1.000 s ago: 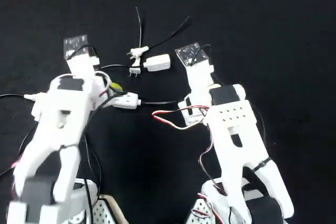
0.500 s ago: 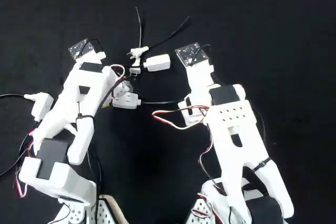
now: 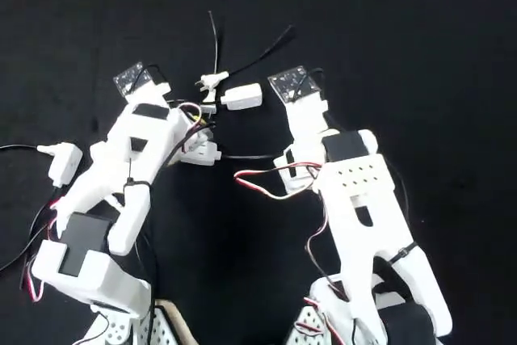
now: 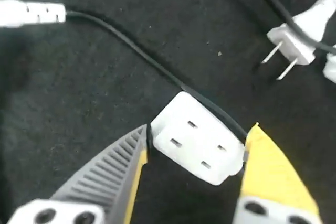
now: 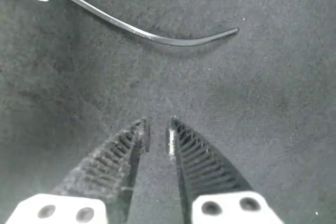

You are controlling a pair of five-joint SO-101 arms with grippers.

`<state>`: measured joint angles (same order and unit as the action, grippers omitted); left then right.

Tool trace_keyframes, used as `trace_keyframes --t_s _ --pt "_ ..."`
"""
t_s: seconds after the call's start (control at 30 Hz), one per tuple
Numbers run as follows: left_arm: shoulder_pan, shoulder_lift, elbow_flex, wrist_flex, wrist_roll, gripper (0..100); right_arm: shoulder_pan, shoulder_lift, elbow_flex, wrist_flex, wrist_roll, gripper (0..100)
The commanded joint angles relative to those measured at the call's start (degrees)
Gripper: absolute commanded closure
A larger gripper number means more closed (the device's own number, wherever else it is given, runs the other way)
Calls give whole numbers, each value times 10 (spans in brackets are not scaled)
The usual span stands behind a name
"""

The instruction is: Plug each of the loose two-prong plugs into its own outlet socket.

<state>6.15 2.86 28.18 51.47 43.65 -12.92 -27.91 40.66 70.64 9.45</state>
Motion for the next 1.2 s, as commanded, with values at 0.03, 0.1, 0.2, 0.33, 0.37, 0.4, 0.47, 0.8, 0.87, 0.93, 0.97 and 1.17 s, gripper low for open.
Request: trace_keyframes --t_s 0.03,0.1,0.2,0.33,0.37,0.4,0.47,0.8,0.87,0.93,0.97,1.17 --pt "7 -4 22 -37 4 713 6 0 -5 -7 5 938" --pt "3 -4 27 -48 4 714 6 0 -5 -6 5 938" --pt "2 -4 28 -50 0 719 6 0 -5 -6 5 938" --pt "3 -4 28 -49 -36 795 6 0 -5 -6 5 938" --pt "3 -4 28 -49 -47 824 6 0 -5 -6 5 938" --pt "3 -4 28 -47 -54 848 6 0 -5 -6 5 938" --pt "3 -4 28 -45 -58 887 6 0 -5 -6 5 938" --pt "8 -9 -2 -17 -158 912 6 0 -5 -6 5 938" --pt "8 -4 -33 18 -192 909 6 0 -5 -5 5 938" --pt "8 -4 -58 49 -246 909 6 0 -5 -5 5 938" --pt "7 -4 -66 66 -279 909 6 0 -5 -5 5 938" --pt "24 -11 -144 205 -376 909 6 0 -5 -4 5 938"
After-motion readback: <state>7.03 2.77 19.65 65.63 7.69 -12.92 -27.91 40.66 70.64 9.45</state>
